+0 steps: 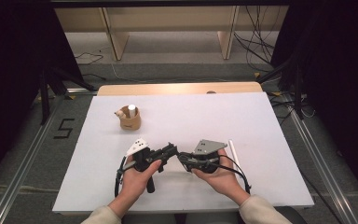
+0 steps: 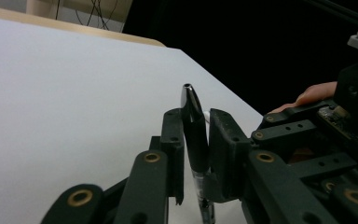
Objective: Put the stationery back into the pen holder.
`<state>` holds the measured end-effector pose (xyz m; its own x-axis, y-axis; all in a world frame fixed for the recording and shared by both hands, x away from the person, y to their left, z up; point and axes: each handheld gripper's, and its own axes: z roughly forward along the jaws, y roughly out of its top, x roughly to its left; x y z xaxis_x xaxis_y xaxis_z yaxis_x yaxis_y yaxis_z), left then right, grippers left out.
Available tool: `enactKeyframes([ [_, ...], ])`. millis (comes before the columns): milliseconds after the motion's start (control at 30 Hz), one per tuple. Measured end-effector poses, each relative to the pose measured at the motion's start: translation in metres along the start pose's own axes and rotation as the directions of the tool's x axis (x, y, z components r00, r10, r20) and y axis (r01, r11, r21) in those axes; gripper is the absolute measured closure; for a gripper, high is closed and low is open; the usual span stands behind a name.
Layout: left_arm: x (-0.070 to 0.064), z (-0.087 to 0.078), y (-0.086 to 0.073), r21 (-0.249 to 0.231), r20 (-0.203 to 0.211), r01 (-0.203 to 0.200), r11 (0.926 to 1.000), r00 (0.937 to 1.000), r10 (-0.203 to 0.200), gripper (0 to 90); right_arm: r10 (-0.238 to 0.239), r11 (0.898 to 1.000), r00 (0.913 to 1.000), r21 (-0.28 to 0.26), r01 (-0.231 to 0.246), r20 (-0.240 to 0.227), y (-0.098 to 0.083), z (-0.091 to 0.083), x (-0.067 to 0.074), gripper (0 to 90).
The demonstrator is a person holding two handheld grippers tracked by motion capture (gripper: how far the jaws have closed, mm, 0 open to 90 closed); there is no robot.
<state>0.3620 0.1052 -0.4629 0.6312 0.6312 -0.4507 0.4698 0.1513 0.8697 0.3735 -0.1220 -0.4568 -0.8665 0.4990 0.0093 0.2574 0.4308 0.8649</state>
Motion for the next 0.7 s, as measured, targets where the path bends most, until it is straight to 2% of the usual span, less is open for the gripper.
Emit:
enactKeyframes([
  [233,-0.004,-0.002,0.003,-0.01,-0.002,-0.047,0.9988,0.9989,0.047,80.0,0.003,1.0,1.0,-0.024,-0.003,-0.001,0.0,0.001,0.001,78.8],
  [433,0.0,-0.006,0.007,-0.031,-0.024,-0.065,0.9974,0.9977,0.064,80.1,0.027,0.999,0.9996,-0.023,-0.027,0.002,-0.002,0.001,-0.002,66.7],
  [700,0.003,-0.012,0.015,-0.055,-0.049,-0.081,0.9952,0.9957,0.078,80.1,0.049,0.998,0.9987,-0.027,-0.048,0.015,-0.006,0.0,-0.005,56.9],
])
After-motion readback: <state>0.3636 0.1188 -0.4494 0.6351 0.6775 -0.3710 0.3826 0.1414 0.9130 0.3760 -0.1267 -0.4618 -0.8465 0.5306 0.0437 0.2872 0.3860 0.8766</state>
